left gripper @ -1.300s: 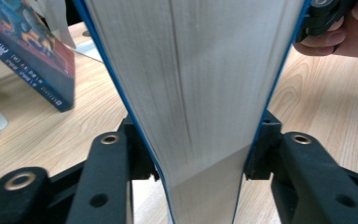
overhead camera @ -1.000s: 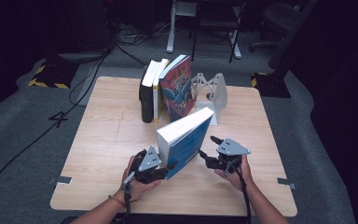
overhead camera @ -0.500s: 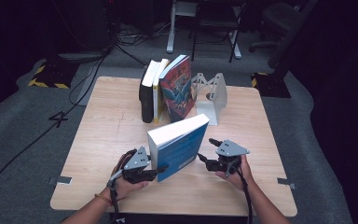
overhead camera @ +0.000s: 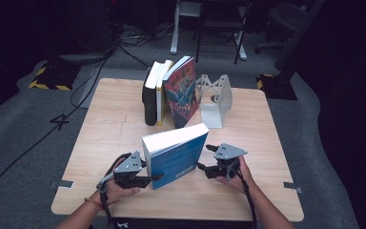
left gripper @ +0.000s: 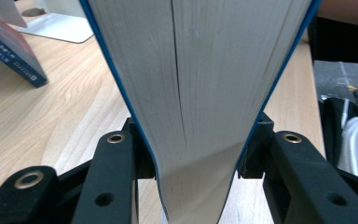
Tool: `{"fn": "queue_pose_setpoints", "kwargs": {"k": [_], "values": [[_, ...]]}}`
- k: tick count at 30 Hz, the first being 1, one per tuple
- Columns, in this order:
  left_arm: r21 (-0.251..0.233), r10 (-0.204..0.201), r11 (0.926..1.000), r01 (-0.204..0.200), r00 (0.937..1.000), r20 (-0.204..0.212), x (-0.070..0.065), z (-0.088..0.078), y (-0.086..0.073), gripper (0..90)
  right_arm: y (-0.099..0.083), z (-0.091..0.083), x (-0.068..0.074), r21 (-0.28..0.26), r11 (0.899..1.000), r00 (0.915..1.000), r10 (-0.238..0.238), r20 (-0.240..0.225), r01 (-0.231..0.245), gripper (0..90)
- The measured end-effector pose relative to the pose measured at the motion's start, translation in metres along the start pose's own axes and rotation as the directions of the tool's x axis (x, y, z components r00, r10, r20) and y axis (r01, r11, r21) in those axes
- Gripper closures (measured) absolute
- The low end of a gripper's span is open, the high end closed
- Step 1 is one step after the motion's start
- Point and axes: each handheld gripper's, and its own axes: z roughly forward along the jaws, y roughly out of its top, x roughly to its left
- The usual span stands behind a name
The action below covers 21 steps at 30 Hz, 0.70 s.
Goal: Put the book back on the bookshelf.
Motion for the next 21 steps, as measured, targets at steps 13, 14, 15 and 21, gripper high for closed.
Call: {"fn": "queue_pose_setpoints", "kwargs": {"k": [13, 14, 15, 21], "values": [[-0.008, 0.003, 1.0000, -0.003, 0.9999, 0.015, 0.002, 0.000, -0.001, 59.2, 0.006, 0.020, 0.009, 0.027, 0.999, 0.9905, -0.035, -0.133, 0.039, 22.2], [-0.009, 0.002, 1.0000, -0.002, 0.9999, 0.014, 0.002, 0.000, -0.001, 59.2, 0.006, 0.022, 0.010, 0.027, 0.999, 0.9893, -0.032, -0.142, 0.036, 22.7], [-0.010, 0.003, 0.9999, -0.003, 0.9999, 0.014, 0.002, 0.000, -0.001, 59.1, 0.006, 0.023, 0.011, 0.027, 0.999, 0.9883, -0.034, -0.149, 0.038, 24.3], [-0.017, 0.004, 0.9998, -0.004, 1.0000, 0.009, 0.003, 0.000, -0.002, 58.9, 0.008, 0.025, 0.017, 0.036, 0.997, 0.9853, -0.064, -0.158, 0.071, 27.8]]}}
